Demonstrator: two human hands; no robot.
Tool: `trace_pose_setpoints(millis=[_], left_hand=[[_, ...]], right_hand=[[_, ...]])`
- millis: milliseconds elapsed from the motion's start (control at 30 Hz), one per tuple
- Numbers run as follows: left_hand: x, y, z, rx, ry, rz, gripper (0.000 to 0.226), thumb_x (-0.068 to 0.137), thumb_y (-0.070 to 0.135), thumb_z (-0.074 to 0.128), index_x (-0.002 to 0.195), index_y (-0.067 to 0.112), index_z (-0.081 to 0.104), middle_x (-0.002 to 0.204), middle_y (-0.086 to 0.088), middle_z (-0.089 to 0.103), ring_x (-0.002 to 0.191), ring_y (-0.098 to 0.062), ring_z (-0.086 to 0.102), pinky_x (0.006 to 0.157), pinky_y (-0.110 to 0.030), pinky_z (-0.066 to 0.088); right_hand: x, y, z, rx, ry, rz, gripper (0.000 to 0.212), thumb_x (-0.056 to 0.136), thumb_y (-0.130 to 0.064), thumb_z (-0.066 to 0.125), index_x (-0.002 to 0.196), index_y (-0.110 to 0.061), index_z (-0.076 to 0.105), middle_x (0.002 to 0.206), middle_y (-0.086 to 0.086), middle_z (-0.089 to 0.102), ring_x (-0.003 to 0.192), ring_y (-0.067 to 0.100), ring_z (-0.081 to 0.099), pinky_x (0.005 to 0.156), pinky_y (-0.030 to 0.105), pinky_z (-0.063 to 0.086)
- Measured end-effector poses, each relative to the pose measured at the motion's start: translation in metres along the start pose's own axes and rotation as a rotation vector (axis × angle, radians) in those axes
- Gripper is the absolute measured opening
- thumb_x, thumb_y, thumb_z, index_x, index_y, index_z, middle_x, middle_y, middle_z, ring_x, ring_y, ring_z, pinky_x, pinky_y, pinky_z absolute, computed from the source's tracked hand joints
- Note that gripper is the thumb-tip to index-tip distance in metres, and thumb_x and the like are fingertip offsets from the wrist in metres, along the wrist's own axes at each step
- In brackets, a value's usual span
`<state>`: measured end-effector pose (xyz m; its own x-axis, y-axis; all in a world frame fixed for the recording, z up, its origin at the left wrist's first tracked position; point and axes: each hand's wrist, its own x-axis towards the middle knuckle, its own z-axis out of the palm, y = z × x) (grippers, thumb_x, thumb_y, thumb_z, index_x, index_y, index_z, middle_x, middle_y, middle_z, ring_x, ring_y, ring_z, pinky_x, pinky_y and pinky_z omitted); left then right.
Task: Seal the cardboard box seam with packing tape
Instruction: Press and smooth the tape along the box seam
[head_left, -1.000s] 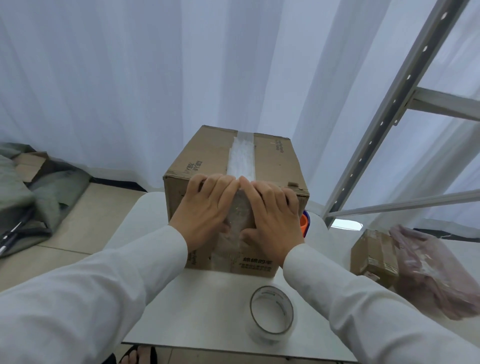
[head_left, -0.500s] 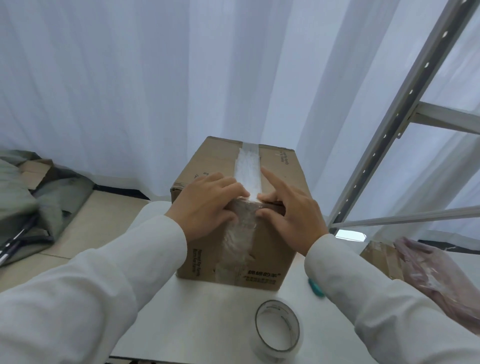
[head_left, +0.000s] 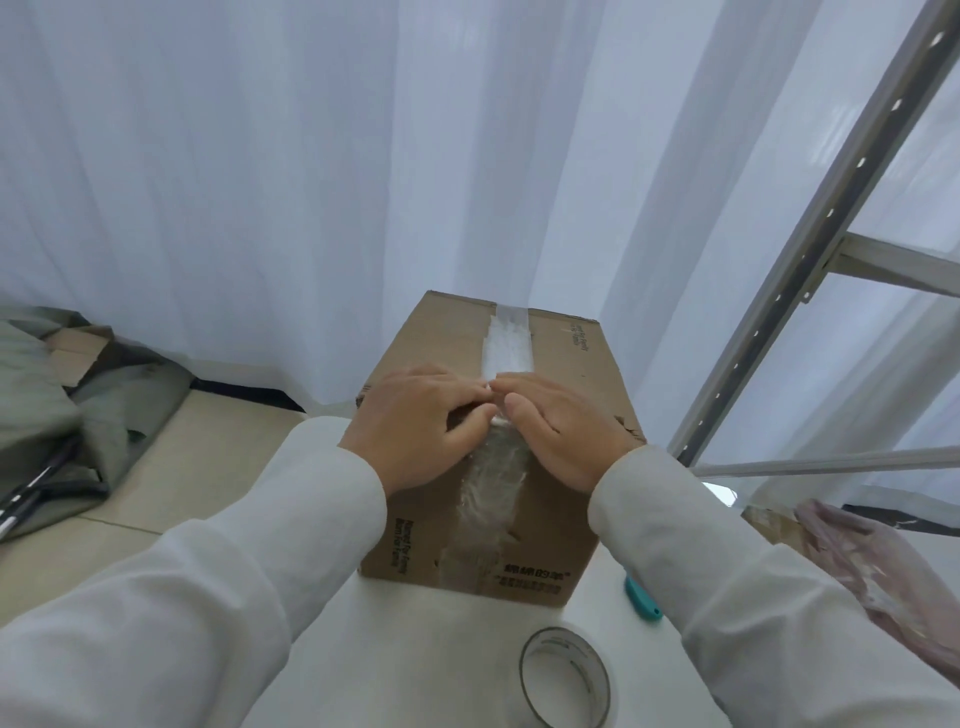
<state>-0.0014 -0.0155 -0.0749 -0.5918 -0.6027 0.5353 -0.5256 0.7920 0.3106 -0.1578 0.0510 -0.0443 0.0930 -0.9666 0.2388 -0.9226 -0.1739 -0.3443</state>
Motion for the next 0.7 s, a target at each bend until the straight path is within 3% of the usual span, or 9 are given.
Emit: trace_pose_setpoints(millis=[100,200,267,333,400,533,700], left_hand=[[0.002,0.000,-0.002,-0.040,-0.008,-0.001,0.038,0.084,0.038,0.040,0.111,0.030,0.066,0.114,0.014,0.067,0.112,-0.008,0.054,0.091,-0.024,0.034],[0.002,-0.002,-0.003,-0.040,-0.040,0.007,0.034,0.086,0.036,0.044,0.109,0.029,0.067,0.115,0.015,0.066,0.111,-0.008,0.052,0.091,-0.023,0.033],[0.003,-0.002,-0.004,-0.033,-0.055,0.026,0.029,0.088,0.031,0.047,0.107,0.028,0.069,0.113,0.014,0.067,0.107,-0.008,0.053,0.086,-0.020,0.033],[0.003,-0.003,-0.006,-0.019,-0.060,0.047,0.030,0.087,0.031,0.046,0.106,0.026,0.070,0.109,0.013,0.069,0.103,-0.009,0.055,0.085,-0.020,0.036],[0.003,-0.003,-0.005,-0.009,-0.066,0.058,0.037,0.084,0.034,0.042,0.107,0.027,0.069,0.111,0.012,0.068,0.104,-0.009,0.056,0.087,-0.019,0.036],[0.003,-0.005,-0.006,0.037,-0.121,0.057,0.041,0.084,0.045,0.043,0.116,0.029,0.063,0.122,0.012,0.063,0.115,-0.010,0.050,0.087,-0.020,0.029],[0.005,-0.005,-0.007,0.120,-0.211,0.035,0.051,0.083,0.060,0.045,0.124,0.032,0.053,0.129,0.013,0.055,0.122,-0.009,0.041,0.095,-0.027,0.026]], right_hand=[[0.023,0.003,-0.001,0.002,-0.187,0.066,0.047,0.100,-0.028,0.017,0.136,-0.014,0.044,0.151,0.002,0.035,0.141,0.015,0.025,0.116,0.035,0.017],[0.051,0.012,0.003,-0.090,-0.314,0.160,0.051,0.099,-0.033,0.011,0.148,-0.019,0.020,0.159,-0.002,0.009,0.146,0.011,0.005,0.119,0.043,0.000],[0.070,0.015,0.005,-0.112,-0.320,0.192,0.051,0.098,-0.031,0.014,0.145,-0.014,0.026,0.157,0.003,0.019,0.145,0.016,0.012,0.117,0.044,0.003],[0.089,0.019,0.008,-0.088,-0.301,0.223,0.040,0.097,-0.028,0.017,0.115,-0.020,0.051,0.135,0.005,0.043,0.134,0.020,0.031,0.114,0.046,0.015],[0.108,0.026,0.015,-0.125,-0.256,0.270,0.028,0.094,-0.030,0.018,0.083,-0.023,0.044,0.119,0.004,0.048,0.120,0.020,0.040,0.107,0.046,0.023],[0.129,0.037,0.028,-0.152,-0.212,0.317,0.040,0.091,-0.037,0.017,0.109,-0.016,0.046,0.142,0.005,0.040,0.133,0.021,0.032,0.107,0.050,0.017],[0.100,0.026,0.015,-0.148,-0.302,0.250,0.059,0.094,-0.051,0.015,0.137,-0.015,0.034,0.154,0.002,0.024,0.143,0.019,0.016,0.116,0.049,0.008]])
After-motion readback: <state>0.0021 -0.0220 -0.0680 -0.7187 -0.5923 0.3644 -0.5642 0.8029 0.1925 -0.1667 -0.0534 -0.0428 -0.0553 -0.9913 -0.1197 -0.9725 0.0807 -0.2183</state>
